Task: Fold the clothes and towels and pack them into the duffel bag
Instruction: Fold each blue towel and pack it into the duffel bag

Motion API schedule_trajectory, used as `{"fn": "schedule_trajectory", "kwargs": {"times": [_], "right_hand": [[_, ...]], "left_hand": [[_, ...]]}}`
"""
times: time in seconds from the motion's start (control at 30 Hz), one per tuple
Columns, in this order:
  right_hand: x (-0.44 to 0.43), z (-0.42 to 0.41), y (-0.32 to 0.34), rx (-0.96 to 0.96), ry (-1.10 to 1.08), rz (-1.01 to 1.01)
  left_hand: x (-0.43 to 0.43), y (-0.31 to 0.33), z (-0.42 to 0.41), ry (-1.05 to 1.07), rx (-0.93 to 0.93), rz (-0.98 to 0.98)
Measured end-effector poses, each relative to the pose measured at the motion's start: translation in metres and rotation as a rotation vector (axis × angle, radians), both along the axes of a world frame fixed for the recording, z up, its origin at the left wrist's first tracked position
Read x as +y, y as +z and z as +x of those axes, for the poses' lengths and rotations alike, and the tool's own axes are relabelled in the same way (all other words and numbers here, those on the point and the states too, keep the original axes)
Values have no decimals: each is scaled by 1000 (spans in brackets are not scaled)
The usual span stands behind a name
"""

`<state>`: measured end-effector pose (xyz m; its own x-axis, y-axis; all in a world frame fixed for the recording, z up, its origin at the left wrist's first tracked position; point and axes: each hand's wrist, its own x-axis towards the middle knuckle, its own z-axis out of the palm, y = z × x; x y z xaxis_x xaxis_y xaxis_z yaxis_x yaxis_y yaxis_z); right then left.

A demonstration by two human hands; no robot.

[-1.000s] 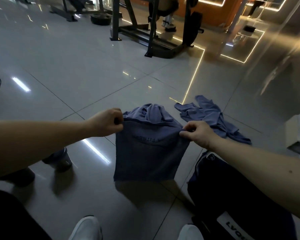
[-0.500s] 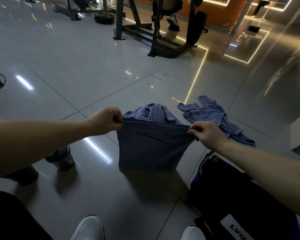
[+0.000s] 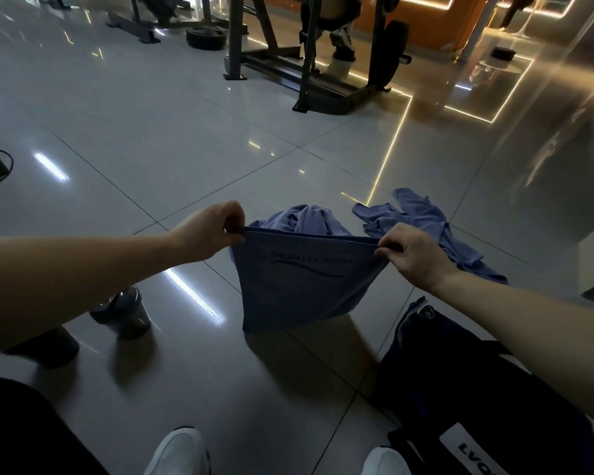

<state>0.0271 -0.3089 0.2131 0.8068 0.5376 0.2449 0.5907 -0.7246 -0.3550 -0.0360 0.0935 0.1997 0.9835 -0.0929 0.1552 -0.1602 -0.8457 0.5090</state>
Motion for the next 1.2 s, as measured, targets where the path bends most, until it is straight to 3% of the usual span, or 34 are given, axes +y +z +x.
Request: {"fn": "schedule_trajectory", "kwargs": {"times": [0.37, 0.6, 0.77, 0.9, 1.2], "right_hand": [[15, 27, -8, 35, -47, 5], [21, 42, 8, -58, -11, 117], [22, 34, 8, -35, 149, 78], [19, 17, -13, 51, 327, -53], [11, -38, -126, 347, 598, -365]], "left_hand": [[16, 8, 25, 24, 48, 99], [26, 32, 49, -7, -136, 182], [30, 44, 43, -168, -234, 230], [32, 17, 12, -440, -70, 218], [7, -107, -56, -778, 503, 461]]}}
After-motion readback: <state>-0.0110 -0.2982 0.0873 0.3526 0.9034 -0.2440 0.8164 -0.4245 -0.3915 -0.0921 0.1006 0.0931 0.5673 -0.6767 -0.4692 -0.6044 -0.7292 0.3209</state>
